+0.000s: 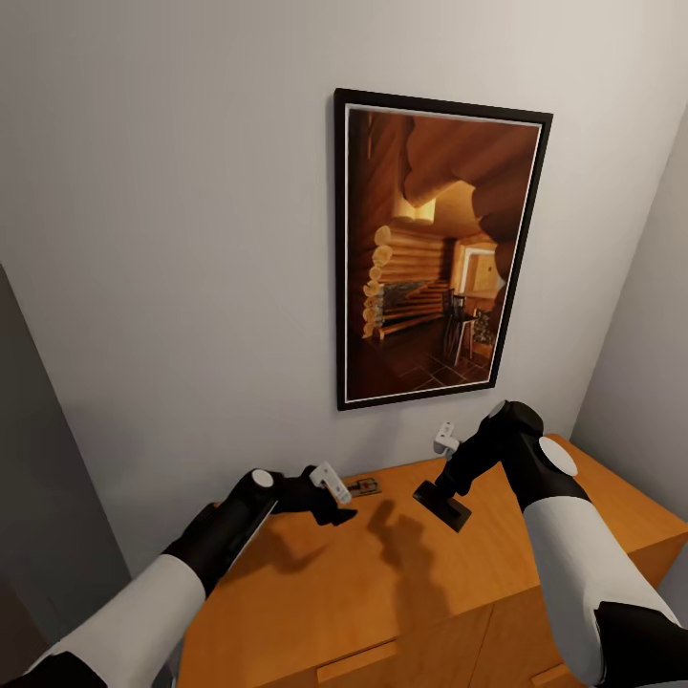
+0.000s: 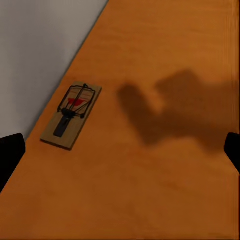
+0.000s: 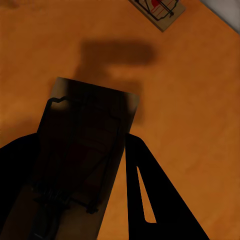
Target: Take the four mousetraps from the cabinet in the bathroom and place them on the bathroom floor. Make sure all four end up on the same floor surface, and ensure that at least two of them are either under or directly next to the same bathroom sink.
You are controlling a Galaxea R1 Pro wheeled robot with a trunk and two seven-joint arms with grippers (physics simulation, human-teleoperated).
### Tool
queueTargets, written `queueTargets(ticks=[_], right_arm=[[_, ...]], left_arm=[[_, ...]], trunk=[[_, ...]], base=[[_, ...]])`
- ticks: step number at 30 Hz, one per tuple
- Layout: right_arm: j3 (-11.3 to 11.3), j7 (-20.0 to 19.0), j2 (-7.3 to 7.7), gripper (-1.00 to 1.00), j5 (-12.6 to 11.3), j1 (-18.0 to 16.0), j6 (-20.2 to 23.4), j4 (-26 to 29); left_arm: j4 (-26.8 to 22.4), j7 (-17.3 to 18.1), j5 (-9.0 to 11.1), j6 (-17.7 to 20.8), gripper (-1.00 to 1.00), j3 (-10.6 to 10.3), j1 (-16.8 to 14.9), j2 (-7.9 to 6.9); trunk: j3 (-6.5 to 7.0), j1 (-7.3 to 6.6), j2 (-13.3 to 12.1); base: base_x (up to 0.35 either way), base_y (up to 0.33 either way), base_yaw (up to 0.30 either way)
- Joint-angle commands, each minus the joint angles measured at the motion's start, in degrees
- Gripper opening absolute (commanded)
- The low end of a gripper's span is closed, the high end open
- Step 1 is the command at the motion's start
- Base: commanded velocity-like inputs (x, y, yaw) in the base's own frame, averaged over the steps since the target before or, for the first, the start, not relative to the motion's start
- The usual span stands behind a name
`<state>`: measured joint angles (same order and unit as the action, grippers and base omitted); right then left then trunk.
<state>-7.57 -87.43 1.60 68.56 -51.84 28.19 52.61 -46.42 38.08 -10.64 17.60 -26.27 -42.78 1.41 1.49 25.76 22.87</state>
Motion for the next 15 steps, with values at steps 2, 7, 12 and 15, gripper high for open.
queueTargets(ticks=[2, 7, 12, 15], right_arm=[[-0.1, -0.4, -0.02, -1.0, 0.3, 0.0, 0.6, 0.0], [-0.1, -0.4, -0.02, -1.0, 0.3, 0.0, 0.6, 0.0], [-0.1, -0.4, -0.02, -1.0, 0.3, 0.0, 0.6, 0.0], [-0.1, -0.4, -0.02, -1.0, 0.3, 0.0, 0.6, 0.0]], left_arm=[[-0.1, 0.7, -0.3, 0.2, 1.0, 0.1, 0.0, -0.12], [-0.1, 1.8, -0.3, -1.9, 1.0, 0.2, -0.1, -1.03], [-0.1, 3.9, -0.3, -4.2, 1.0, 1.5, -0.2, -2.07], [-0.1, 5.9, -0.3, -4.8, 1.0, 4.2, -0.3, -2.44]], trunk=[[-0.03, 0.02, 0.0], [-0.03, 0.02, 0.0], [-0.03, 0.02, 0.0], [-0.03, 0.02, 0.0]], base=[[0.0, 0.0, 0.0], [0.0, 0.0, 0.0], [0.0, 0.0, 0.0], [0.0, 0.0, 0.0]])
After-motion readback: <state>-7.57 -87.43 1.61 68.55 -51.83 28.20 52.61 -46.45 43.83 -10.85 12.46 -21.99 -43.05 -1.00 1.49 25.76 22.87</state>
